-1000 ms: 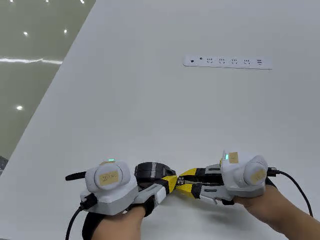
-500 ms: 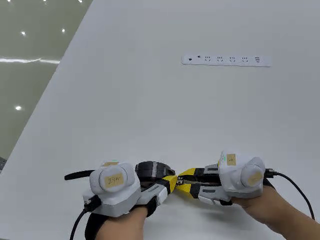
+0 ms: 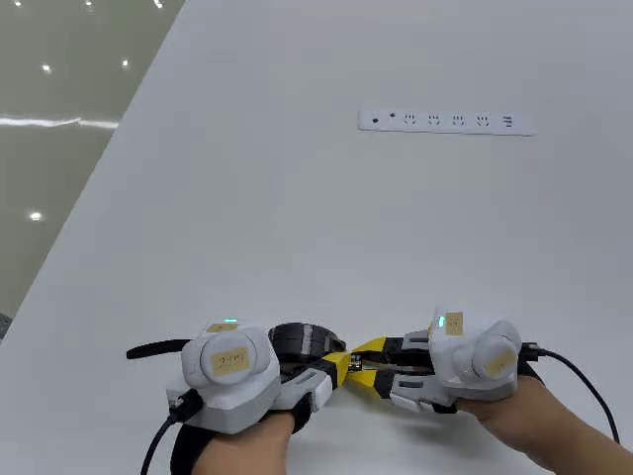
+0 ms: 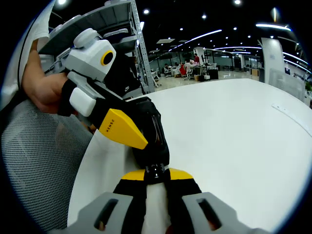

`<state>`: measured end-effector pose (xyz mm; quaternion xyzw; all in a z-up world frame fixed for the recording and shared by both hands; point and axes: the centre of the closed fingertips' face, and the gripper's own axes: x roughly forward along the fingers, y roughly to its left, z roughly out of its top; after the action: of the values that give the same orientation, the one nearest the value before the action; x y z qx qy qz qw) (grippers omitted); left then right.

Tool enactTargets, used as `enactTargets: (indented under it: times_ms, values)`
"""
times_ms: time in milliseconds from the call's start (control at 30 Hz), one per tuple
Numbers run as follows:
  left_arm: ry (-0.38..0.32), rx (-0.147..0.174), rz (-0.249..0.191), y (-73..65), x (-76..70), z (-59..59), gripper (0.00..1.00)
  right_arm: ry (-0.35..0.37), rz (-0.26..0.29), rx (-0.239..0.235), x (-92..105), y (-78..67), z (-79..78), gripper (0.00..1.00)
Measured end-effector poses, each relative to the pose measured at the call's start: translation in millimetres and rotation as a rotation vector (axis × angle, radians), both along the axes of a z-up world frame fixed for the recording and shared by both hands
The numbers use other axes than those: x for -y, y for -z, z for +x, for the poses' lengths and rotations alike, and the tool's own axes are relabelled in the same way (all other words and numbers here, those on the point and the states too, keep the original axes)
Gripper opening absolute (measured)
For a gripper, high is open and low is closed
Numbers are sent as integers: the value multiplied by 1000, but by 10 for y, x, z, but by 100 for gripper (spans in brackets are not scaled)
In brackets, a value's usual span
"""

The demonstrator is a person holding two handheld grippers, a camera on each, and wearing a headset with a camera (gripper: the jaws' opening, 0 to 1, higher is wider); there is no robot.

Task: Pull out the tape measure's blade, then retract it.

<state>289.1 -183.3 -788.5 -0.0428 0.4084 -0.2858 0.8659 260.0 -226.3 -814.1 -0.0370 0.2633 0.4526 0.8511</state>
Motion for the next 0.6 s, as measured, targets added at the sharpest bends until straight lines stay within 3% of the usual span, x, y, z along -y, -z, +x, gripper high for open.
enactTargets:
  times_ms: [233,600]
  values:
    - [12,-12,-6,2,-5,-27,58,15,26,-17,19,-75,-2,16]
    - [45,-10,20,18,-114,-61,61,23,3,-32,46,-117,-65,27]
